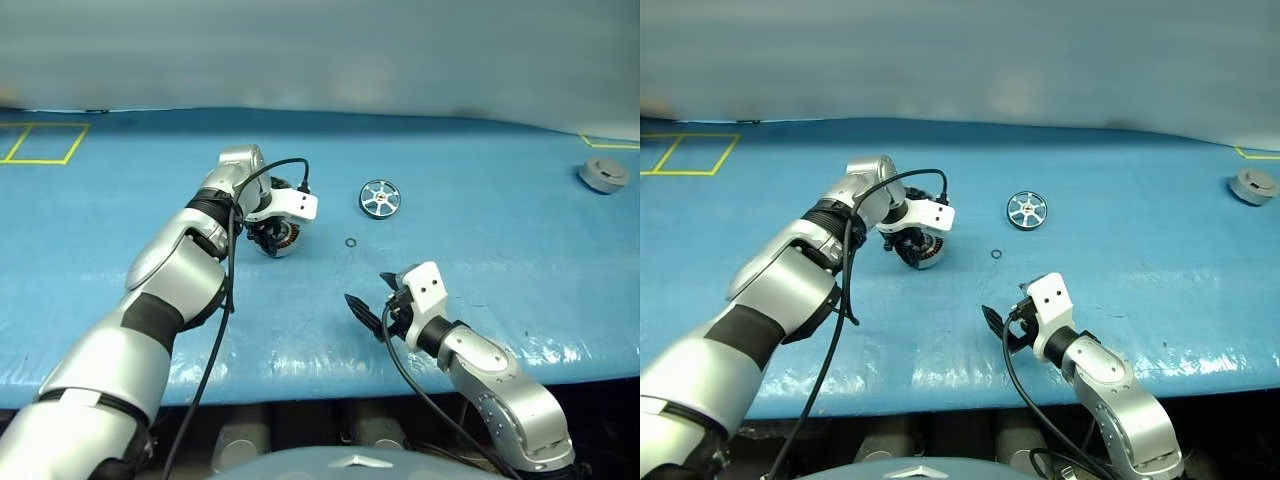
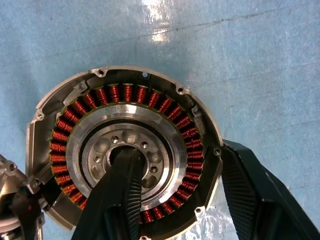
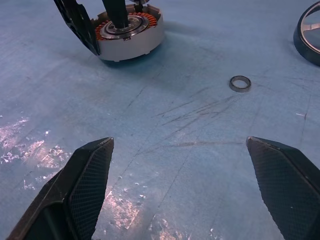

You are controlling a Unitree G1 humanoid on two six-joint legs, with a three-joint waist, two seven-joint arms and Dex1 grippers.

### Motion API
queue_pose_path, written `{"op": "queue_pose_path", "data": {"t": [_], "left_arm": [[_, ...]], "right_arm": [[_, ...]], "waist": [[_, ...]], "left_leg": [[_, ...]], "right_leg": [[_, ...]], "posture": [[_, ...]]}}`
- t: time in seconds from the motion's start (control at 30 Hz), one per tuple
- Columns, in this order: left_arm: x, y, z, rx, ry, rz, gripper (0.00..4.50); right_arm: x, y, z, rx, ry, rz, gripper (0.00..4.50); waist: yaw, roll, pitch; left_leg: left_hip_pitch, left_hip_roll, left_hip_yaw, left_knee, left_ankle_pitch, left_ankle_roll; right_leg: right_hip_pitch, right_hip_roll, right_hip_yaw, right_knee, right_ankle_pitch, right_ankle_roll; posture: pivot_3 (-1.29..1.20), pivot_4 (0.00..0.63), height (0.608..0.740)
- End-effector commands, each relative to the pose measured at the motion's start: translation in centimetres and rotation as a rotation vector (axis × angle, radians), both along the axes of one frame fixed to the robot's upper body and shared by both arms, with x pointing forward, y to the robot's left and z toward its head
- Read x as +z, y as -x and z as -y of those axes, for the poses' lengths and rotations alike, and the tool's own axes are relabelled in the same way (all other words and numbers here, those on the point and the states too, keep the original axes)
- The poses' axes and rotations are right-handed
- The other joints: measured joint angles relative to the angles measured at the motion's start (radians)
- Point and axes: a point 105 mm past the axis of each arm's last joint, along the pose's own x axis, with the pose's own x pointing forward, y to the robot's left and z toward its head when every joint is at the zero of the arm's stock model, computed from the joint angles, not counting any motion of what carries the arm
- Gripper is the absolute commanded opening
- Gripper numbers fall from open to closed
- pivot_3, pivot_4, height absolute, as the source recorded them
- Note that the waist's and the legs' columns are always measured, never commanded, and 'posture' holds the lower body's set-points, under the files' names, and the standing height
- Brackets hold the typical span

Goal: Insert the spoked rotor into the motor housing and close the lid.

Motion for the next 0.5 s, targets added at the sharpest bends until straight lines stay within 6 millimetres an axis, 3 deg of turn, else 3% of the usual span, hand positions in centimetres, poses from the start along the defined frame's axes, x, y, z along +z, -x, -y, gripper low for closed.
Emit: {"op": "queue_pose_path", "data": {"t": [0.03, 0.5], "left_arm": [[-0.2, 0.2, 0.9, -0.037, 0.019, 0.007, 1.98], [-1.6, 2.9, 2.8, -0.103, 0.084, -0.029, 1.98]], "right_arm": [[1.4, -0.2, -0.2, 0.009, -0.015, 0.062, 4.50], [1.5, -0.7, -0.6, 0.035, -0.015, 0.060, 4.50]], "waist": [[0.000, 0.000, 0.000], [0.002, 0.004, -0.003]], "left_leg": [[0.000, 0.000, 0.000, 0.000, 0.000, 0.000], [0.002, -0.001, 0.000, 0.002, 0.000, 0.000]], "right_leg": [[0.000, 0.000, 0.000, 0.000, 0.000, 0.000], [0.003, -0.001, 0.001, 0.001, -0.001, -0.002]], "posture": [[0.00, 0.150, 0.740], [0.00, 0.150, 0.740]]}}
